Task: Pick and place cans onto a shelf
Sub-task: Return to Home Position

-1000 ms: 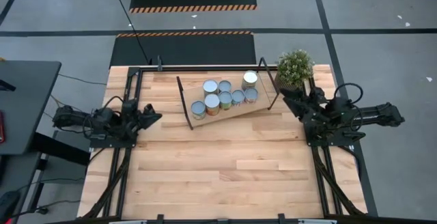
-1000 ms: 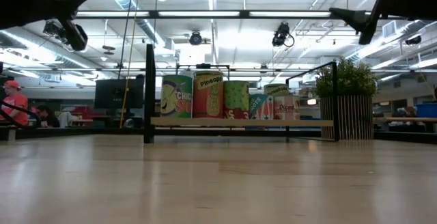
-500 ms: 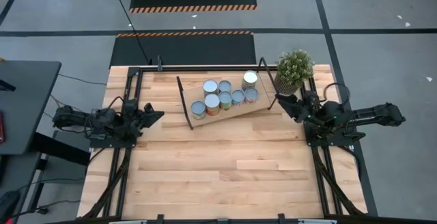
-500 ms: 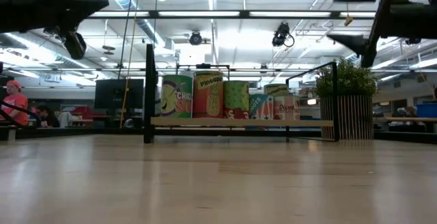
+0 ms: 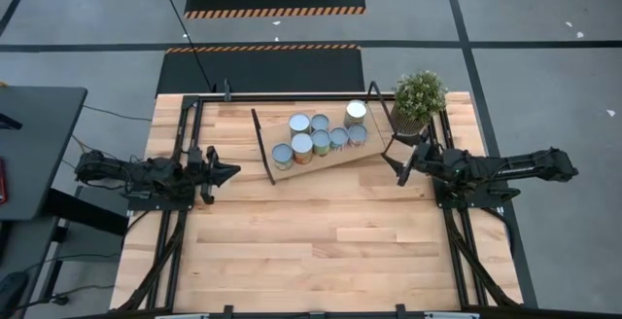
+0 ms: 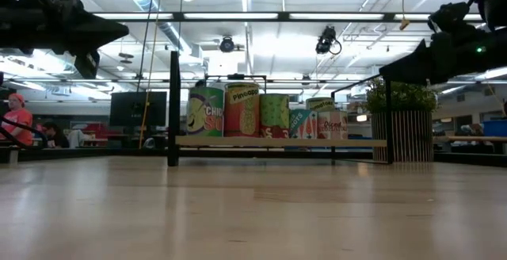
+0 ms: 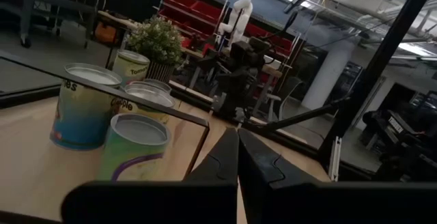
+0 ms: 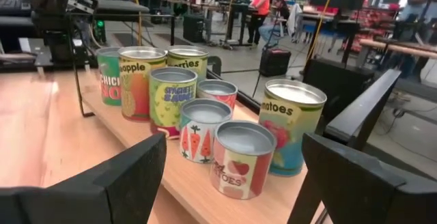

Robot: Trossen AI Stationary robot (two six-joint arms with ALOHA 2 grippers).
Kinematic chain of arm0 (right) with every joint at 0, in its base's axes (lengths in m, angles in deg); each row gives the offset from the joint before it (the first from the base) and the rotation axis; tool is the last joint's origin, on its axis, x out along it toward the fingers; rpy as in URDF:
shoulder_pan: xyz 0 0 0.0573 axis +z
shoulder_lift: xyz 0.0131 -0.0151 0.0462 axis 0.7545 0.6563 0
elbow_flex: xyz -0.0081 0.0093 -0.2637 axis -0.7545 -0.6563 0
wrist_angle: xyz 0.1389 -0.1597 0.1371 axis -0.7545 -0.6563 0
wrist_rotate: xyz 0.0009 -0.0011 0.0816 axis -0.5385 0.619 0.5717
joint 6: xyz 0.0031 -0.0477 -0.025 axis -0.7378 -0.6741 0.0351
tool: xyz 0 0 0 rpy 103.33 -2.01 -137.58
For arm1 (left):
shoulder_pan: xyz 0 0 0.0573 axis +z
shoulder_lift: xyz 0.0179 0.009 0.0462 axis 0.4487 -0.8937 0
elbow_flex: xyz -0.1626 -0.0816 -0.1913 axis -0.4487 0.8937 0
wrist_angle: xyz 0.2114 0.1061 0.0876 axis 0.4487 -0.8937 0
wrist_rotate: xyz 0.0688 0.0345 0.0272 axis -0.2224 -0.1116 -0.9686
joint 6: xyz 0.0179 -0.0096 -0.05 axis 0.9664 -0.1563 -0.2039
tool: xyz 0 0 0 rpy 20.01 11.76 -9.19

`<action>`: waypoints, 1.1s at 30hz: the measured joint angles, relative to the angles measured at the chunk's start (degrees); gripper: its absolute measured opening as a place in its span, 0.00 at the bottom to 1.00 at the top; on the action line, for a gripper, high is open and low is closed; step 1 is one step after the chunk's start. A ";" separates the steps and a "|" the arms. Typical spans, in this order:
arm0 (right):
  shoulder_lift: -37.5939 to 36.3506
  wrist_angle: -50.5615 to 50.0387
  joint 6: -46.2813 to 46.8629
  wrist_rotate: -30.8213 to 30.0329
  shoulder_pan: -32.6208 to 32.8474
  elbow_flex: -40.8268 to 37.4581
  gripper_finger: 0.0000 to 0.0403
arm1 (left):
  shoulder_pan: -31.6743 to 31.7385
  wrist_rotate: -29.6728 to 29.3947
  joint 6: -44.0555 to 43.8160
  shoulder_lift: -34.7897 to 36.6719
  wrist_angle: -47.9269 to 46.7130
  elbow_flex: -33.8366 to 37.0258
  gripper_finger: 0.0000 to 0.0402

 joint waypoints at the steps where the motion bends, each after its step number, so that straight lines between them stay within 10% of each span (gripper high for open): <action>1: 0.00 0.06 -0.59 0.00 0.00 0.00 0.87 | 0.00 0.00 -0.02 0.00 0.04 0.00 0.01; 33: 0.00 0.48 -0.83 0.17 -0.02 0.00 0.87 | 0.00 0.00 0.00 0.00 0.09 0.07 0.01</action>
